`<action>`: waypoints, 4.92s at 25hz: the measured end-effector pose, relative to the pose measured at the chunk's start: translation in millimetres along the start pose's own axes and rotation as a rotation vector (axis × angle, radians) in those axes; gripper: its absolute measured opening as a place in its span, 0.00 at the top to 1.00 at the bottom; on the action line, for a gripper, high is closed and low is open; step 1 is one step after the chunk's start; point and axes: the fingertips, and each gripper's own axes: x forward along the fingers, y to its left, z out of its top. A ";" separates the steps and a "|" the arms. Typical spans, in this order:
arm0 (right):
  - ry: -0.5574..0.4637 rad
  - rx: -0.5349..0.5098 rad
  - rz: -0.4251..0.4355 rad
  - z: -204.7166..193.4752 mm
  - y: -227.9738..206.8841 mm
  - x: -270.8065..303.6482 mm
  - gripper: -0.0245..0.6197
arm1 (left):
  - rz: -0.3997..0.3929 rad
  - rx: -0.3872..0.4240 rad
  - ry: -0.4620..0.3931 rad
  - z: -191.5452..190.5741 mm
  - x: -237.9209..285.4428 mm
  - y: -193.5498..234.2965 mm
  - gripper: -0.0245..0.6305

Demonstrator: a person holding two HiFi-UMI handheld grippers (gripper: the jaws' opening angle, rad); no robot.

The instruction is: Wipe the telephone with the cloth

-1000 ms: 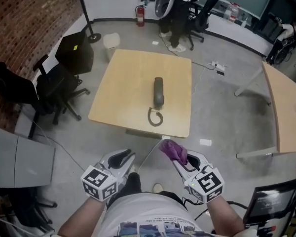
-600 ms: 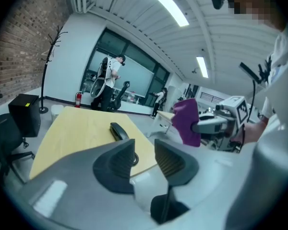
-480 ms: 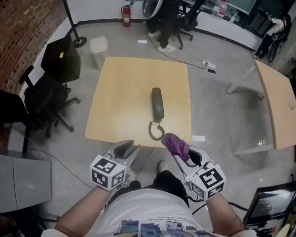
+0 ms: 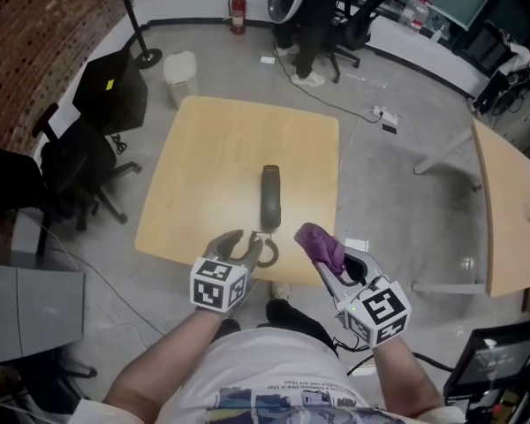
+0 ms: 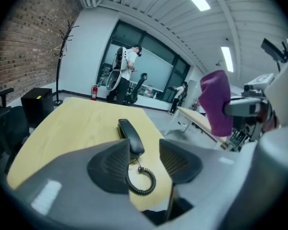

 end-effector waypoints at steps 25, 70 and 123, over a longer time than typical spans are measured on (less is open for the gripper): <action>0.092 -0.019 0.160 -15.8 -104.7 13.9 0.78 | 0.378 -0.007 0.151 -9.5 143.9 47.0 0.56; 0.115 -0.886 0.457 71.5 31.9 50.5 0.79 | 0.017 0.515 -0.090 60.6 6.2 -37.8 0.58; -0.076 -0.087 0.124 111.7 -76.2 64.0 0.79 | -0.551 -0.635 -0.413 122.2 -46.4 -13.2 0.58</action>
